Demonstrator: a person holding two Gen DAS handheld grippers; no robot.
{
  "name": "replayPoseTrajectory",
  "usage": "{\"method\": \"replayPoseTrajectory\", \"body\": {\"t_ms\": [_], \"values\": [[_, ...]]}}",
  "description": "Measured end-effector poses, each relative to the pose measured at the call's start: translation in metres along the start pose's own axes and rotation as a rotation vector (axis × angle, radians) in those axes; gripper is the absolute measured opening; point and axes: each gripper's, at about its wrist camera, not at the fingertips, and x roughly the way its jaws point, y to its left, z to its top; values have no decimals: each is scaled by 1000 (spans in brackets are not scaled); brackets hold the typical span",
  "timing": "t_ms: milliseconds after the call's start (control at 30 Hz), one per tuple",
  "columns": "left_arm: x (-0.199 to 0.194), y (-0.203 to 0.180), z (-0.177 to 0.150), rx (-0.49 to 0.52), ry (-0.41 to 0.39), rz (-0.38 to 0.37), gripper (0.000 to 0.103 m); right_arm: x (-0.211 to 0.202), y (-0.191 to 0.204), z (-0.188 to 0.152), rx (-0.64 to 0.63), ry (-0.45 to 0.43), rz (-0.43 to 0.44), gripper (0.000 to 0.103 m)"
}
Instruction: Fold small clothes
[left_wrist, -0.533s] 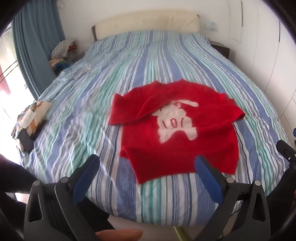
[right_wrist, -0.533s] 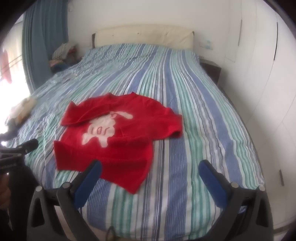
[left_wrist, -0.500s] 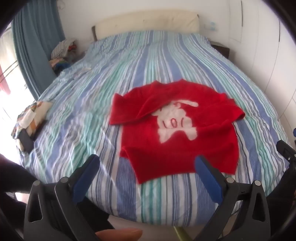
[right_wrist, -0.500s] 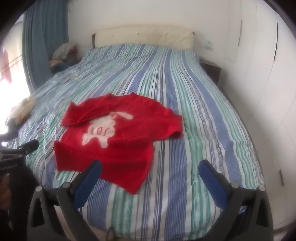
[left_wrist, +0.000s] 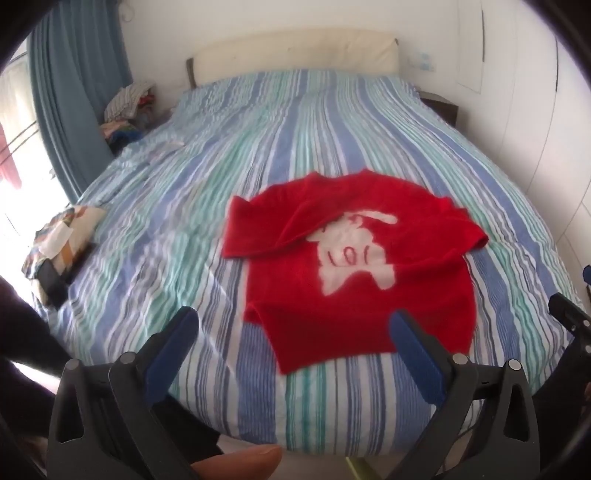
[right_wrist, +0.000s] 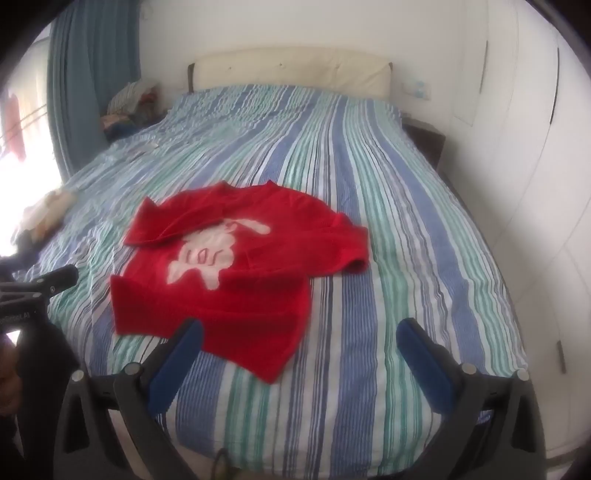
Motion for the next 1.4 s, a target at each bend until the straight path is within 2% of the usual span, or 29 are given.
{"method": "replayPoseTrajectory", "body": {"t_ms": [333, 500, 633, 767, 1400], "values": [[7, 10, -8, -18, 73, -22, 103, -3, -1, 0, 6, -3, 4, 103], [3, 12, -10, -16, 57, 2, 103, -2, 0, 0, 10, 1, 3, 103], [0, 13, -8, -20, 51, -11, 103, -3, 0, -1, 11, -3, -2, 103], [1, 14, -7, -22, 53, -4, 103, -1, 1, 0, 5, 4, -49, 103], [-1, 16, -10, -34, 68, -21, 103, -9, -1, 4, 37, 0, -61, 103]]}}
